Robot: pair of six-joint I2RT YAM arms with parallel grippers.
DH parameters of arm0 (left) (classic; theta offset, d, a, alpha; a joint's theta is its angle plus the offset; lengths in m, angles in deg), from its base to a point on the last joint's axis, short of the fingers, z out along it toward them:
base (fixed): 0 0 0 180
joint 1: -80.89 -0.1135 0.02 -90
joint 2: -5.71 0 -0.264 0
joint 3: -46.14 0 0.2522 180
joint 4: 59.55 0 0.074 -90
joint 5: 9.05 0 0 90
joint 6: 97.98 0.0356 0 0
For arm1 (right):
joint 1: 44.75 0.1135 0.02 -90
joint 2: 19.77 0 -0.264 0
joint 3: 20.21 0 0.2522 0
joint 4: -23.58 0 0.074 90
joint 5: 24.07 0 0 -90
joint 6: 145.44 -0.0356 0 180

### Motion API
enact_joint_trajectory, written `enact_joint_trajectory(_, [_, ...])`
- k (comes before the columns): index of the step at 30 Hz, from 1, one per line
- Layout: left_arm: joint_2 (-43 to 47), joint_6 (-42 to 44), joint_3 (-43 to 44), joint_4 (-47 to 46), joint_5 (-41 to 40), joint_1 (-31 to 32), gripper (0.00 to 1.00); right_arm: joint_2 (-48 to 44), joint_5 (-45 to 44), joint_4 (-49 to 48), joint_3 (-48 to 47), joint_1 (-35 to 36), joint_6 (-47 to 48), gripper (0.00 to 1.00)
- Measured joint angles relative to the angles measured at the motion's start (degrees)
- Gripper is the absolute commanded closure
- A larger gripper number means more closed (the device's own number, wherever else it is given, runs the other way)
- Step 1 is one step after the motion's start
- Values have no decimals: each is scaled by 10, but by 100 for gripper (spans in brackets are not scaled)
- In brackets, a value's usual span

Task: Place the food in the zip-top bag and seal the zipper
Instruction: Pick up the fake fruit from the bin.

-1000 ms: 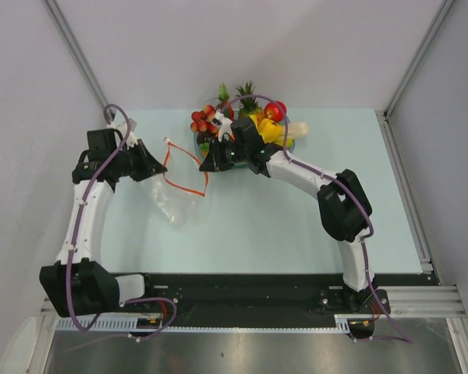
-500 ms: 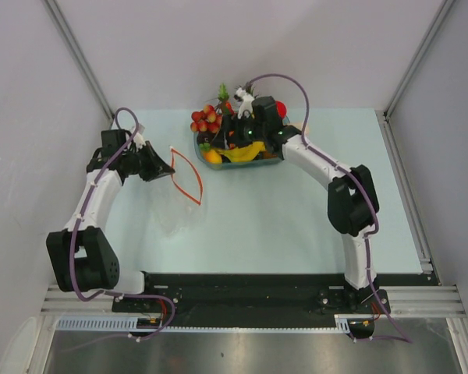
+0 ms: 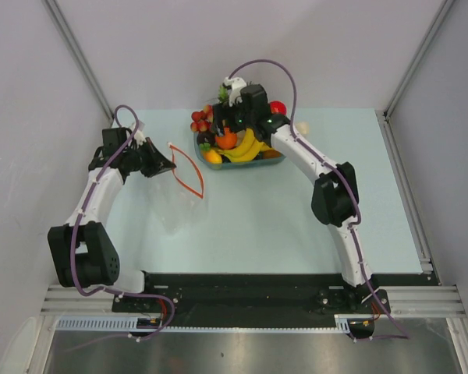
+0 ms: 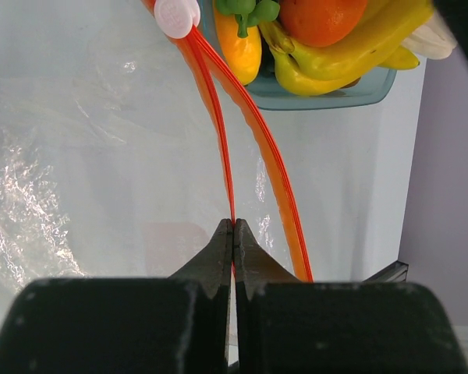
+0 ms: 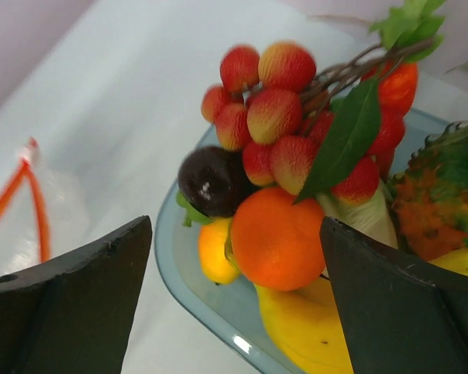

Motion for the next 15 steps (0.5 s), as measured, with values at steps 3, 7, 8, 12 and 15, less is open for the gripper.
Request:
enact_joint_trajectory(3, [0, -4, -1, -6, 0, 0, 100, 22, -28, 26, -2, 16, 38, 0])
enact_joint_trajectory(7, [0, -6, -5, -12, 1, 1, 100, 40, -57, 46, -2, 31, 73, 0])
enact_joint_trajectory(8, [0, -7, -5, -14, 2, 1, 100, 43, -64, 46, -2, 33, 80, 0])
enact_joint_trajectory(12, [-1, -8, -8, -21, 8, 1, 100, 47, -90, 45, -2, 33, 96, 0])
enact_joint_trajectory(15, [-3, -8, -11, -24, 10, 1, 100, 54, -101, 43, -2, 32, 101, 0])
